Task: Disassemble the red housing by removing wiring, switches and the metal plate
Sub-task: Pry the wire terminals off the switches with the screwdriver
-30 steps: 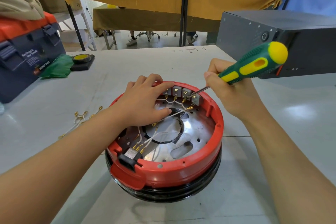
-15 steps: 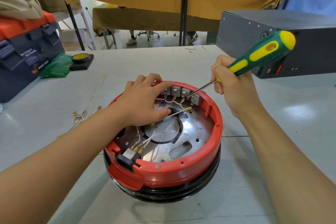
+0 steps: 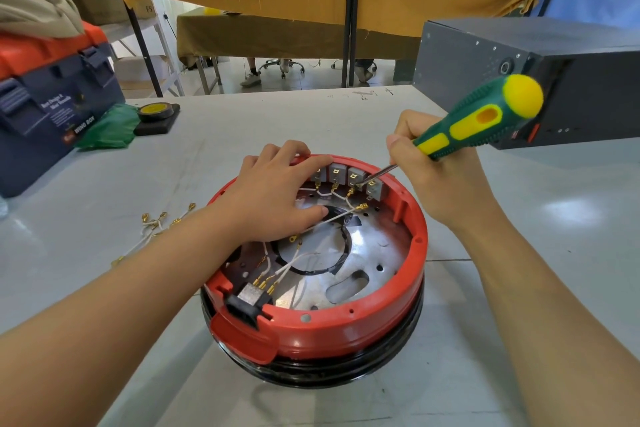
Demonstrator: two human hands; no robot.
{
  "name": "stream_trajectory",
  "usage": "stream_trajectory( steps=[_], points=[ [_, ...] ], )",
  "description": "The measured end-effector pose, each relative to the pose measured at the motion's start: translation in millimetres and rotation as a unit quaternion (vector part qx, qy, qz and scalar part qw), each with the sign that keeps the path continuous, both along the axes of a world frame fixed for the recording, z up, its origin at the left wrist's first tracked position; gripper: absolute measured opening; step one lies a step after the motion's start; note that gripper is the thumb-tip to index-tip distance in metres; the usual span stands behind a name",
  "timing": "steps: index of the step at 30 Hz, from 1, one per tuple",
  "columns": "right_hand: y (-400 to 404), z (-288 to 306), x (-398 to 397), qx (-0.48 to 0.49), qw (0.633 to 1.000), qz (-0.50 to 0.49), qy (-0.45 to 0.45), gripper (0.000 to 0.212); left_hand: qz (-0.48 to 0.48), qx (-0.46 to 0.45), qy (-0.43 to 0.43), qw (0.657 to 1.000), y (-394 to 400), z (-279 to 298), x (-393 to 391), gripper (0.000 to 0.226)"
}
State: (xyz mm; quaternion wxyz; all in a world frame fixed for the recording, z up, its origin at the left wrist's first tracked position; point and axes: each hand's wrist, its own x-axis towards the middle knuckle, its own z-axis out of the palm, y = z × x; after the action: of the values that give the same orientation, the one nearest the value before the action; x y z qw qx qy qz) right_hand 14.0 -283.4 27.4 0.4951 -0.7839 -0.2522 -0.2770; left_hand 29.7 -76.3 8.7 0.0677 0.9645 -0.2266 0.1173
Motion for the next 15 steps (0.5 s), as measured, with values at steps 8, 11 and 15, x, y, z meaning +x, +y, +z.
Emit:
stream_trajectory(
  steps=[8,11,15],
  points=[
    [-7,-4,15,0.153,0.982,-0.004,0.110,0.023,0.001,0.005,0.004,1.000,-1,2,-1,0.068],
    [-7,-5,17,0.169,0.979,0.002,0.114,0.027,0.002,0.003,0.003,1.000,-1,2,-2,0.068],
    [-5,-4,18,0.187,0.976,-0.005,0.115,0.030,0.002,0.004,0.003,1.000,-1,2,-2,0.068]
  ],
)
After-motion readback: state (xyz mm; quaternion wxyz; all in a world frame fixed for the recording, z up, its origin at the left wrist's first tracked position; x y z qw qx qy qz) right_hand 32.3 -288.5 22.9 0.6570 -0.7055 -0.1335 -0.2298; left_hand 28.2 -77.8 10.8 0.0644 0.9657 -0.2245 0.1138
